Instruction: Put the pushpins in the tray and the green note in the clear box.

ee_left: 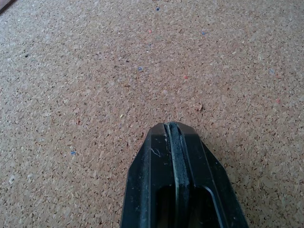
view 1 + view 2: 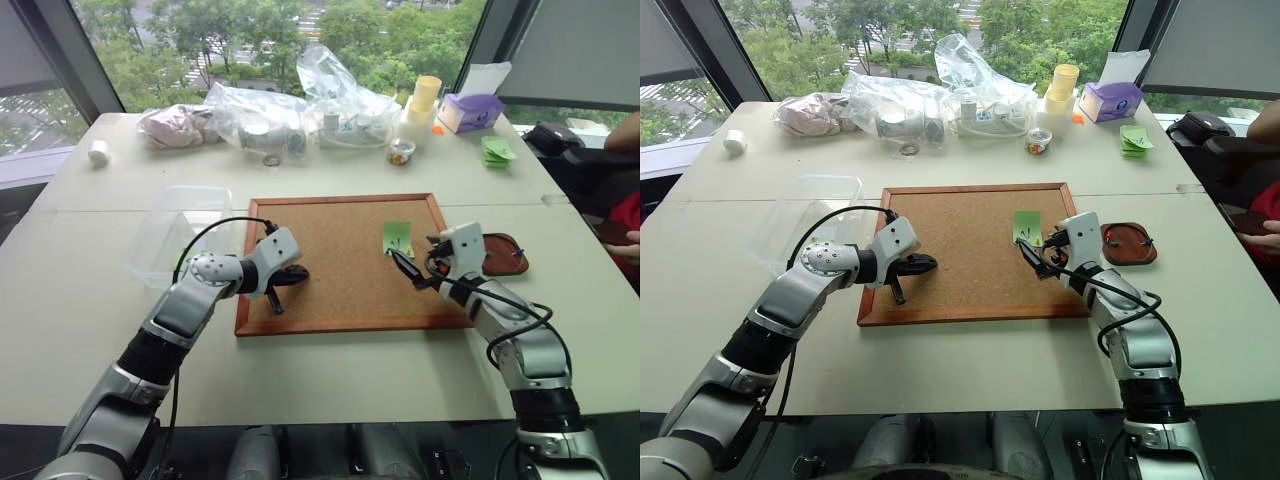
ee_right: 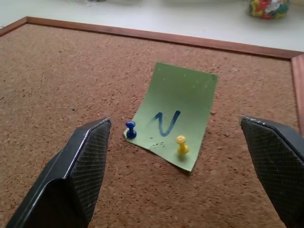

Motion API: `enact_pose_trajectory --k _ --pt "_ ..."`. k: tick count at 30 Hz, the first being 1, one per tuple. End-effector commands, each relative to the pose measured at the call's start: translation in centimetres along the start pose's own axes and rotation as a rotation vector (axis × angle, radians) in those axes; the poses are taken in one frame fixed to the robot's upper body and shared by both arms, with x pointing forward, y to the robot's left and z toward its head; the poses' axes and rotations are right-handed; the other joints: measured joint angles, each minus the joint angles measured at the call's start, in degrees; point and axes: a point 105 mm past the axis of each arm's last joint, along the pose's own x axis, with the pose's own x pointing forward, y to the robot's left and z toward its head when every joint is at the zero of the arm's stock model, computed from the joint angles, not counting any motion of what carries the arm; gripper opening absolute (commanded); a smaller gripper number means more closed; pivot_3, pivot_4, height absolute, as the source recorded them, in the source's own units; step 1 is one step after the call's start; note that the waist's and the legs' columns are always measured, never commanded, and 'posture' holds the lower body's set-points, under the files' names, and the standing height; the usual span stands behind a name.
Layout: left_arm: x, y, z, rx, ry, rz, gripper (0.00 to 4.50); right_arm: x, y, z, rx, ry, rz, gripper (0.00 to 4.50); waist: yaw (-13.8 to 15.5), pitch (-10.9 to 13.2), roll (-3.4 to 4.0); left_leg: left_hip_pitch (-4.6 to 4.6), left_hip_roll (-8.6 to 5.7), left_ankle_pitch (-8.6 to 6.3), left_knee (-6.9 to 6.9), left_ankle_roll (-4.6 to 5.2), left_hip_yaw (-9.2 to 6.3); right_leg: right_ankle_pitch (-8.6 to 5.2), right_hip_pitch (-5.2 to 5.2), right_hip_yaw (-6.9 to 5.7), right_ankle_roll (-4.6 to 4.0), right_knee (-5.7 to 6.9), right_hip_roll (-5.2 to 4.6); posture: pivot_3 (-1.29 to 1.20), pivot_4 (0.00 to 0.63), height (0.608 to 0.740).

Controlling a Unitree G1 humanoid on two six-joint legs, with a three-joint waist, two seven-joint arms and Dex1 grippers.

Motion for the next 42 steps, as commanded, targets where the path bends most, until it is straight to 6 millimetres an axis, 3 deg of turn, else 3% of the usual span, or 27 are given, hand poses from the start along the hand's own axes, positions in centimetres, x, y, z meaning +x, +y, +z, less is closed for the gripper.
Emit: enact_pose_trajectory --k 1,5,7,9,15,22,30,36,38,42 --pt "0.1 -0.2 -1.4 -0.024 0.054 0.001 0.00 0.3 -0.7 1.1 -0.019 -0.047 -0.035 4.42 0.0 0.0 0.00 0.00 0.00 0.00 0.00 0.00 0.00 0.00 0.00 0.00 0.00 0.00 0.00 0.00 0.150 0.738" --pt "0.0 -0.3 -1.4 -0.029 0.052 0.003 0.00 0.5 -1.1 0.7 -0.004 -0.042 -0.052 4.42 0.0 0.0 -0.01 0.00 0.00 0.00 0.00 0.00 0.00 0.00 0.00 0.00 0.00 0.00 0.00 0.00 0.150 0.738" --pt "0.0 -0.4 -1.5 -0.031 0.051 0.003 0.00 0.5 -1.1 0.4 -0.002 -0.036 -0.048 3.89 0.0 0.0 -0.01 0.00 0.00 0.00 0.00 0.00 0.00 0.00 0.00 0.00 0.00 -0.01 0.00 0.00 0.150 0.738" --pt "0.0 -0.4 -1.5 -0.033 0.051 0.004 0.00 0.7 -1.1 0.3 -0.002 -0.029 -0.041 3.13 -0.1 0.0 -0.01 0.00 0.00 0.00 0.00 0.01 0.00 0.00 0.00 0.00 0.00 -0.01 -0.01 0.00 0.150 0.738" --pt "0.1 -0.3 -1.4 -0.035 0.050 0.007 0.00 1.6 -1.0 0.1 0.009 -0.019 -0.030 0.03 -0.1 0.0 0.00 0.01 0.01 0.00 0.00 0.00 0.00 0.00 0.00 0.00 0.00 -0.01 -0.01 0.00 0.150 0.738" --pt "-0.1 -0.2 -1.7 -0.039 0.057 0.015 0.00 1.3 -1.2 0.2 0.010 -0.032 -0.038 0.03 -0.1 0.0 -0.01 0.01 0.01 0.00 0.00 0.00 0.00 0.00 0.01 0.00 0.00 -0.01 -0.03 0.00 0.150 0.738" --pt "-0.1 -0.3 -1.8 -0.037 0.064 0.016 0.00 -0.1 -3.9 3.9 -0.055 -0.231 -0.232 0.03 0.0 0.0 0.00 -0.07 0.00 0.00 -0.01 0.00 0.01 0.00 -0.07 0.00 0.00 -0.01 -0.05 0.00 0.150 0.738" --pt "0.1 -0.3 -1.8 -0.033 0.066 0.009 0.00 -0.5 -4.0 3.7 -0.012 -0.229 -0.225 0.03 -0.1 0.0 -0.01 -0.05 0.02 -0.02 -0.03 0.02 0.00 0.00 -0.05 0.00 0.00 -0.06 -0.05 0.00 0.150 0.738" --pt "0.1 -0.3 -1.9 -0.033 0.067 0.008 0.00 -0.9 -4.6 3.4 0.015 -0.221 -0.252 0.03 -0.1 0.0 0.00 -0.02 0.03 -0.02 -0.05 0.01 0.00 0.00 -0.03 0.00 0.00 -0.05 -0.04 0.00 0.150 0.738" --pt "0.0 -0.3 -1.9 -0.036 0.068 0.011 0.00 -3.3 -9.1 1.5 0.035 -0.136 -0.474 0.03 0.0 0.0 -0.01 -0.04 0.01 -0.02 -0.04 0.02 0.01 0.00 -0.03 0.00 0.00 -0.06 -0.08 0.00 0.150 0.738"
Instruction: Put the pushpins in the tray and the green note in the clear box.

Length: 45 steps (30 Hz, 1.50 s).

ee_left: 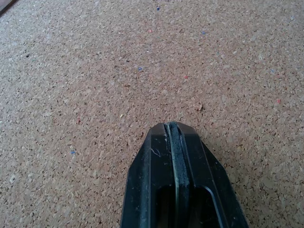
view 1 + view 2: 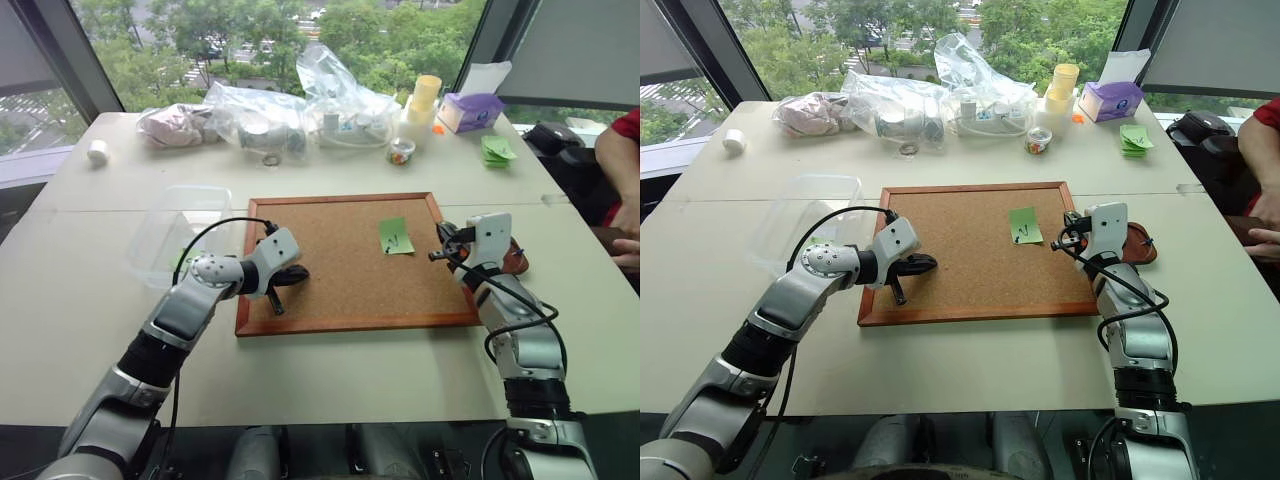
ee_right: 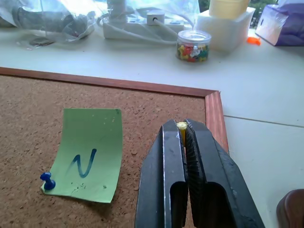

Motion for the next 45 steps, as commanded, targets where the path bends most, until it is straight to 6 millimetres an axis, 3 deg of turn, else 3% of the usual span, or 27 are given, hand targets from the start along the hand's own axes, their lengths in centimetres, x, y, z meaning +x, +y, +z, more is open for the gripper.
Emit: enact_pose_trajectory --k 1,5,12,15,17,19,22,27,30,33,35,39,45 --pt "0.0 -0.2 -2.0 -0.038 0.067 0.000 0.00 -1.6 -5.3 0.0 -0.021 0.029 -0.213 0.03 0.0 0.0 0.00 -0.01 0.00 0.00 0.00 0.00 0.00 0.00 0.00 0.00 0.00 0.00 -0.01 0.00 0.150 0.738" --pt "0.1 -0.3 -2.0 -0.038 0.067 -0.006 0.00 -2.2 -6.8 -1.4 -0.018 0.101 -0.252 0.03 -0.2 0.0 0.00 0.00 0.00 0.00 -0.03 0.00 0.00 -0.01 0.00 0.01 -0.01 -0.03 0.00 0.00 0.150 0.738" --pt "0.3 -0.2 -1.9 -0.031 0.065 -0.012 0.00 -2.0 -7.7 -2.1 0.005 0.130 -0.267 0.03 -0.1 0.0 0.04 0.05 0.00 0.00 -0.03 0.00 0.02 0.00 0.02 0.03 -0.01 -0.02 0.02 0.00 0.150 0.738" --pt "0.2 -0.3 -1.9 -0.028 0.065 -0.014 0.00 -1.9 -8.2 -2.5 0.019 0.142 -0.288 1.00 -0.1 0.0 0.03 0.05 0.00 -0.01 -0.03 0.01 0.02 0.00 0.03 0.03 0.00 -0.02 0.01 0.00 0.150 0.738" --pt "0.2 -0.2 -1.9 -0.027 0.066 -0.013 0.00 -1.9 -8.5 -2.4 0.010 0.132 -0.303 2.10 -0.1 0.0 0.03 0.05 0.00 0.00 -0.04 0.01 0.02 0.00 0.03 0.03 -0.01 -0.02 0.01 0.00 0.150 0.738" --pt "0.1 -0.2 -1.9 -0.028 0.067 -0.011 0.00 -1.9 -8.6 -2.1 0.005 0.115 -0.310 2.84 -0.1 0.0 0.03 0.05 0.00 -0.01 -0.04 0.01 0.02 0.00 0.03 0.02 -0.01 -0.03 0.01 0.00 0.150 0.738" --pt "0.1 -0.2 -2.0 -0.031 0.067 -0.010 0.00 -2.0 -8.8 -1.4 0.008 0.069 -0.326 4.35 -0.1 0.0 0.03 0.05 0.00 0.00 -0.04 0.01 0.01 0.00 0.03 0.03 -0.01 -0.03 0.01 0.00 0.150 0.738" --pt "0.1 -0.3 -2.0 -0.036 0.067 -0.010 0.00 -2.1 -9.0 0.1 -0.002 -0.007 -0.337 4.45 -0.2 0.0 0.03 0.05 0.00 -0.01 -0.04 0.01 0.02 0.00 0.03 0.03 0.00 -0.03 0.01 0.00 0.150 0.738" --pt "0.1 -0.3 -2.1 -0.037 0.068 -0.009 0.00 -2.1 -8.6 2.5 -0.046 -0.101 -0.324 4.45 -0.2 0.0 0.04 0.04 0.00 -0.01 -0.04 0.00 0.02 0.00 0.02 0.03 0.00 -0.03 0.00 0.00 0.150 0.738" --pt "0.1 -0.3 -2.1 -0.037 0.070 -0.011 0.00 -1.2 -6.0 4.0 -0.103 -0.140 -0.201 4.45 -0.2 0.0 0.04 0.04 0.01 -0.01 -0.05 0.00 0.01 0.00 0.02 0.03 0.00 -0.03 0.00 0.00 0.150 0.738" --pt "0.1 -0.3 -2.1 -0.037 0.070 -0.014 0.00 -0.4 -2.5 4.1 -0.106 -0.125 -0.042 4.45 -0.2 0.0 0.04 0.05 0.01 -0.01 -0.05 0.00 0.01 0.00 0.03 0.03 0.00 -0.03 0.00 0.00 0.150 0.738" --pt "0.3 -0.3 -2.1 -0.035 0.070 -0.018 0.00 -0.1 3.3 2.4 -0.124 -0.054 0.197 4.45 -0.1 0.0 0.04 0.06 0.04 -0.01 -0.05 0.01 -0.01 0.00 0.03 0.02 0.00 -0.02 0.02 0.00 0.150 0.738" --pt "0.2 -0.4 -2.3 -0.040 0.073 -0.017 0.00 -0.7 8.3 0.2 -0.112 0.001 0.381 4.45 0.1 0.0 0.02 -0.03 0.01 -0.04 -0.05 0.06 -0.02 -0.01 0.02 -0.01 -0.01 -0.11 -0.03 0.00 0.150 0.738"
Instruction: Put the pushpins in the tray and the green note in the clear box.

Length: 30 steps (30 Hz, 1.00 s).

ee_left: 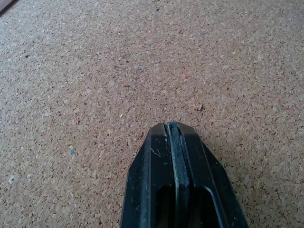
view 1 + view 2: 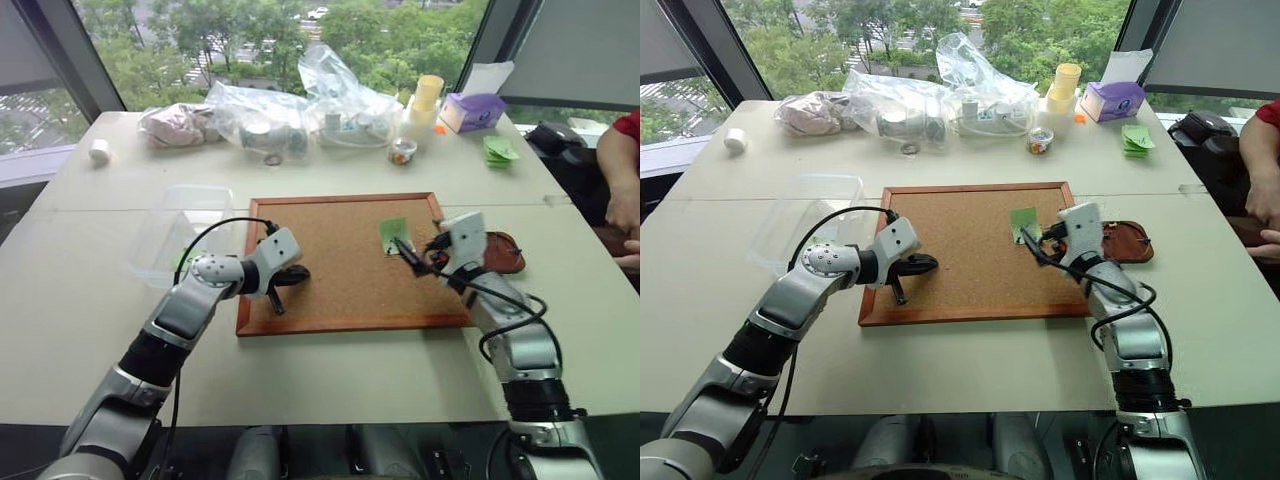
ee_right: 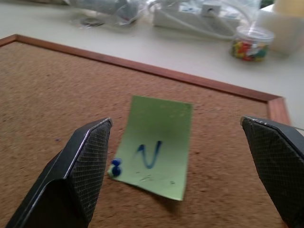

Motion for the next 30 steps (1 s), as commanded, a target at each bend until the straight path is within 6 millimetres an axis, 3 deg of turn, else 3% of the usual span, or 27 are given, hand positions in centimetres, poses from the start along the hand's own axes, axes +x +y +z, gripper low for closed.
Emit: enact_pose_trajectory --k 1,8,15,18,25,30 --pt "0.1 -0.4 -2.3 -0.044 0.079 -0.006 0.00 0.5 2.3 0.7 -0.010 -0.034 0.082 4.45 -0.1 0.0 0.00 0.00 0.00 0.00 0.00 0.00 0.00 0.00 0.00 0.00 0.00 0.00 0.00 0.00 0.150 0.738" --pt "0.1 -0.4 -2.2 -0.045 0.075 0.002 0.00 1.3 2.7 0.5 -0.015 -0.036 0.095 4.45 -0.1 0.0 -0.02 0.01 0.00 0.00 0.00 0.00 0.00 0.00 0.00 -0.01 -0.01 0.00 -0.01 0.00 0.150 0.738" --pt "0.1 -0.3 -2.3 -0.050 0.073 0.011 0.00 2.1 3.0 -1.0 0.037 0.017 0.122 4.45 -0.1 0.0 -0.02 0.02 0.00 0.00 0.00 0.00 0.00 0.00 0.00 -0.02 -0.01 0.00 -0.01 0.00 0.150 0.738" --pt "0.1 -0.3 -2.3 -0.049 0.073 0.013 0.00 2.2 3.0 -1.8 0.064 0.043 0.121 3.63 -0.2 0.0 -0.03 0.02 0.01 0.00 0.00 0.00 0.00 0.00 0.01 -0.02 -0.01 0.00 -0.01 0.00 0.150 0.738" --pt "-0.2 0.1 -2.2 -0.048 0.073 0.027 0.00 1.9 3.3 -2.6 0.098 0.075 0.133 0.14 -0.2 0.0 -0.04 0.05 0.02 0.00 0.00 -0.01 0.00 0.00 0.03 -0.02 -0.01 0.00 -0.02 0.00 0.150 0.738" --pt "-0.2 0.3 -2.2 -0.041 0.072 0.029 0.00 1.7 3.4 -3.0 0.102 0.089 0.134 0.06 -0.2 0.0 -0.05 0.06 0.03 0.00 -0.02 -0.01 -0.01 0.00 0.03 -0.02 -0.01 0.00 -0.02 0.00 0.150 0.738"
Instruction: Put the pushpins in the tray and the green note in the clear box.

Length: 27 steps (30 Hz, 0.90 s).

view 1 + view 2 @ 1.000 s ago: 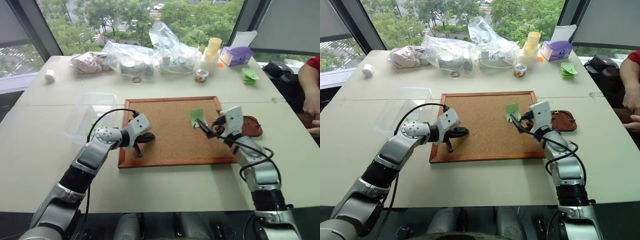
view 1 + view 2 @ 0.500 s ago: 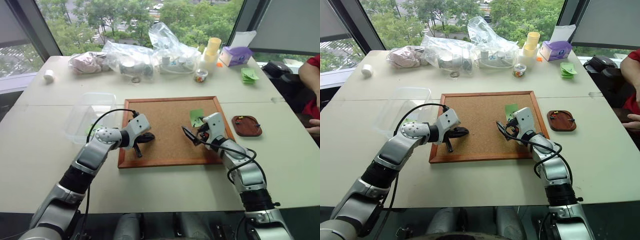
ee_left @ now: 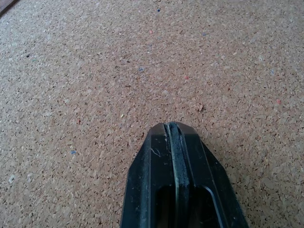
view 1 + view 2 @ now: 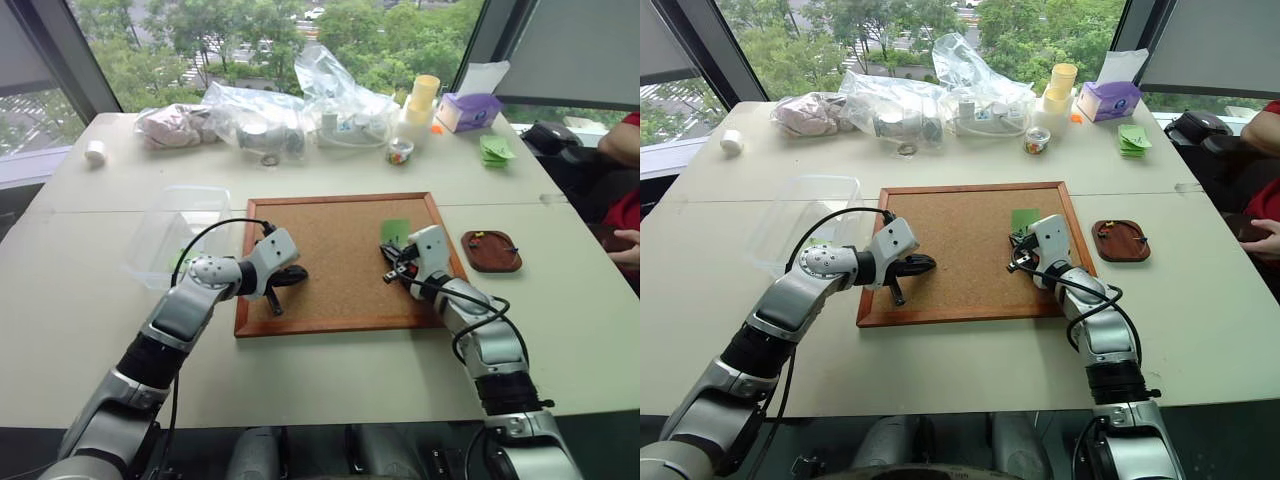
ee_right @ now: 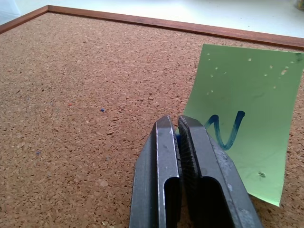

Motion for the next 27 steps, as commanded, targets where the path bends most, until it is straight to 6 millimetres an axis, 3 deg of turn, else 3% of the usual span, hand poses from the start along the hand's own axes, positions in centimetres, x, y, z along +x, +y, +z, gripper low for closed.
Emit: enact_pose_trajectory --k 1,4,14,21,23,24,25,27 --pt "0.0 0.2 -1.9 -0.027 0.073 0.009 0.00 -0.1 0.8 -0.8 0.019 0.021 0.030 0.06 0.0 0.0 -0.01 0.00 0.00 0.00 0.00 0.00 0.00 0.00 0.00 0.00 0.00 0.00 -0.01 0.00 0.150 0.738" --pt "0.0 0.3 -1.8 -0.021 0.074 0.008 0.00 -0.3 0.5 -0.1 -0.005 -0.009 0.009 0.06 0.0 0.0 -0.01 0.00 0.00 0.00 0.00 0.00 0.00 0.00 0.00 0.00 0.00 0.00 -0.01 0.00 0.150 0.738" --pt "0.4 0.2 -2.2 -0.021 0.083 -0.011 0.00 -0.7 -1.0 5.8 -0.140 -0.205 -0.075 0.06 0.0 0.0 0.01 -0.06 -0.01 0.00 0.00 0.00 0.00 -0.01 -0.06 0.00 -0.02 0.00 -0.04 0.00 0.150 0.738" --pt "0.5 0.2 -1.8 -0.035 0.063 -0.016 0.00 -0.8 -0.5 6.1 -0.139 -0.210 -0.060 0.06 0.1 0.0 0.00 -0.06 -0.02 0.00 0.00 -0.01 -0.01 -0.01 -0.04 -0.02 -0.03 0.00 -0.09 0.00 0.150 0.738" --pt "0.6 0.7 -0.6 -0.082 0.006 -0.001 0.00 -0.9 -0.5 6.1 -0.142 -0.209 -0.059 0.06 0.2 0.0 0.00 -0.05 -0.02 0.00 0.00 -0.01 -0.01 -0.02 -0.04 -0.02 -0.04 0.00 -0.09 0.00 0.150 0.738" --pt "0.5 1.4 1.1 -0.175 -0.076 0.009 0.00 -1.0 -0.5 6.3 -0.146 -0.210 -0.058 0.06 0.3 0.0 0.00 -0.05 -0.02 0.00 0.00 -0.01 -0.01 -0.03 -0.04 -0.03 -0.07 0.00 -0.09 0.00 0.150 0.738" --pt "0.3 2.2 2.7 -0.268 -0.155 0.011 0.69 -1.1 -0.5 6.4 -0.154 -0.213 -0.055 0.00 0.5 0.1 -0.01 -0.07 -0.02 0.00 0.01 0.00 -0.02 -0.05 -0.04 -0.05 -0.11 0.00 -0.09 0.00 0.150 0.738" --pt "-0.2 3.2 5.1 -0.402 -0.259 -0.006 1.48 -1.4 -0.4 6.7 -0.173 -0.215 -0.047 0.00 0.7 0.2 -0.20 -0.38 -0.04 0.00 0.15 0.00 -0.08 0.01 -0.24 -0.11 0.00 0.00 -0.09 0.00 0.150 0.738"
